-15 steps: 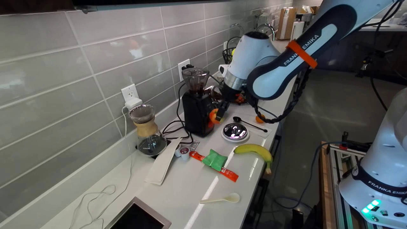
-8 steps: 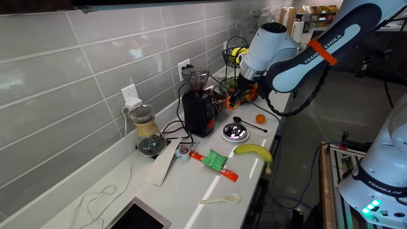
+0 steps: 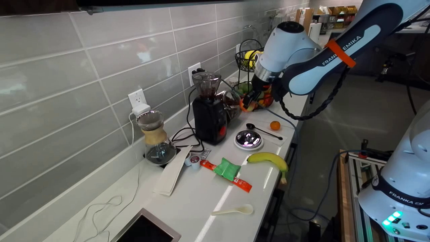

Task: Put the apple in the fruit rack at the bottom

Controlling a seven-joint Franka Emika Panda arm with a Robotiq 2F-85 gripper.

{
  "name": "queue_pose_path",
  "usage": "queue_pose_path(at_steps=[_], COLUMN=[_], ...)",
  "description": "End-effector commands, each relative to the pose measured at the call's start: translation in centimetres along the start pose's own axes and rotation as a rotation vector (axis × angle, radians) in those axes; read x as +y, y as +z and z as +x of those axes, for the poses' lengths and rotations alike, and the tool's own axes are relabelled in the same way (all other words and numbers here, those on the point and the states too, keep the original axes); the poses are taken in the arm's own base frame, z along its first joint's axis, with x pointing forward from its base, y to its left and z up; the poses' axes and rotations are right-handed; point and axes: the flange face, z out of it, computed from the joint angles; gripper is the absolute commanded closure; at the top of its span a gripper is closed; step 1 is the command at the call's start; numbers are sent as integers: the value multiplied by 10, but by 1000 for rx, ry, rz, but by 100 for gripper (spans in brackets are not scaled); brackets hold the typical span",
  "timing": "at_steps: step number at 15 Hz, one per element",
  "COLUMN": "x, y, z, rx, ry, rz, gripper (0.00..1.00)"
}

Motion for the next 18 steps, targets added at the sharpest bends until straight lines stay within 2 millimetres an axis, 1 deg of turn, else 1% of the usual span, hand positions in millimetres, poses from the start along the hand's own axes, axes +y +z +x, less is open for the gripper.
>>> queue_pose_path(at_steps=[1, 4, 5, 6, 8, 10, 12, 16, 18], x=[48, 95, 108, 127, 152, 171, 188, 214, 221], y=[-4, -7, -5, -5, -2, 5, 18, 51, 68], z=[24, 36, 39, 43, 44, 42, 41, 45, 49], rx=[47, 76, 59, 71, 50, 16, -20, -7, 12], ry=[154, 290, 333, 386, 476, 554, 654, 840, 859], rz=[-102, -204, -222, -258, -324, -398, -420, -381, -331], gripper=[57, 57, 57, 57, 57, 57, 57, 57, 57])
